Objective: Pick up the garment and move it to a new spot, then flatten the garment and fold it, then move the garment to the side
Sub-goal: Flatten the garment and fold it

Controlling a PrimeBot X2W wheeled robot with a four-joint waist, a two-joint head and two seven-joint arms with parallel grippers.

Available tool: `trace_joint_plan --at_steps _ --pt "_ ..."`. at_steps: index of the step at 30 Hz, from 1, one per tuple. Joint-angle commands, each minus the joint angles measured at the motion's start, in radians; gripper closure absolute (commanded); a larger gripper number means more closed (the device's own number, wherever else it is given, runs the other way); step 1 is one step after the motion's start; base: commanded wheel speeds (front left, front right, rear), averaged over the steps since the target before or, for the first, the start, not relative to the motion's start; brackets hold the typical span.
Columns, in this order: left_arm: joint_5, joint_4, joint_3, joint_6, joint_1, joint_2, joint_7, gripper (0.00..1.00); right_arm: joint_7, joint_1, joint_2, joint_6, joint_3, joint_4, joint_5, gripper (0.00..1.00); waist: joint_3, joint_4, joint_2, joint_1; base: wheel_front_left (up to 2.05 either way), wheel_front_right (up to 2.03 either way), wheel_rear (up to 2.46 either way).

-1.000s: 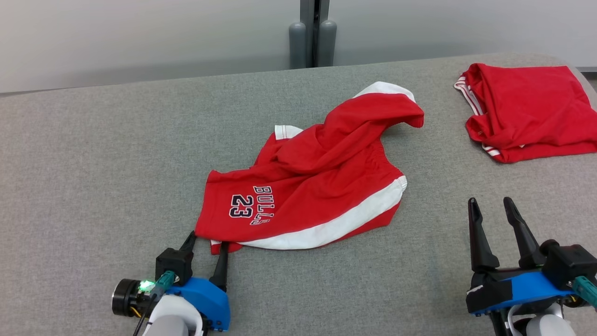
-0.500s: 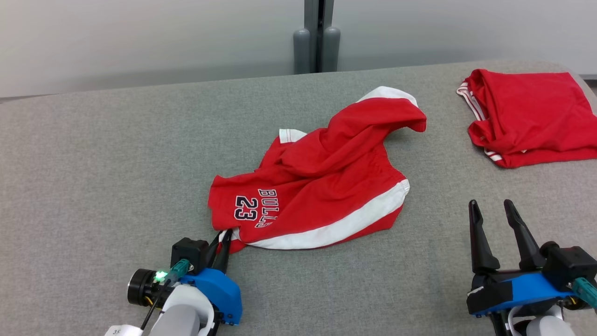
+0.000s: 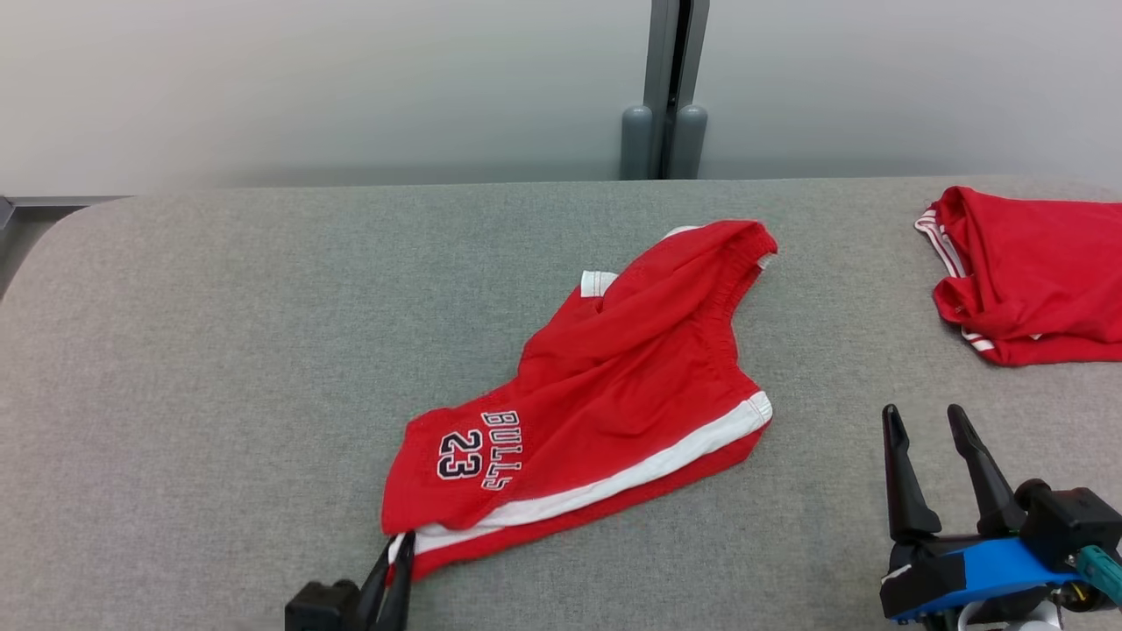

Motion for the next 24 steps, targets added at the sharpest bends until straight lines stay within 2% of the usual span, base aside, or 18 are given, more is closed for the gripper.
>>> trace_joint_plan --at_steps 1,2,3,4,16,24 --pt "-0.003 -0.008 0.003 0.005 0.021 0.008 -0.004 1.0 0.003 0.017 -0.001 0.0 0.0 -0.004 0.01 0.0 0.0 0.002 0.0 0.0001 0.0 0.0 0.0" --pt "-0.004 -0.014 -0.001 0.004 0.039 0.008 -0.004 1.0 0.005 0.016 -0.001 0.0 0.0 -0.005 0.01 0.0 -0.002 0.004 0.0 0.0001 0.0 0.0 0.0" --pt "-0.01 -0.022 0.0 0.004 0.05 0.007 -0.004 0.8 0.005 0.017 -0.001 0.0 -0.001 -0.006 0.009 0.0 -0.003 0.007 0.0 0.0001 0.0 0.0 0.0" --pt "-0.008 -0.029 -0.003 0.006 0.058 0.006 -0.004 0.0 0.006 0.019 -0.001 0.0 -0.002 -0.006 0.008 0.0 -0.005 0.009 0.0 0.0001 0.0 0.0 0.0" --pt "-0.002 -0.277 0.078 0.04 0.033 -0.011 -0.004 0.0 0.016 0.033 -0.001 0.0 0.005 -0.018 -0.005 0.0 -0.047 -0.009 0.0 0.0001 0.0 0.0 0.0" --pt "0.011 -0.329 0.172 0.07 0.015 -0.005 -0.004 0.0 0.011 0.041 -0.017 0.0 0.002 -0.042 -0.014 0.0 -0.071 -0.047 0.0 0.0001 0.0 0.0 0.0"
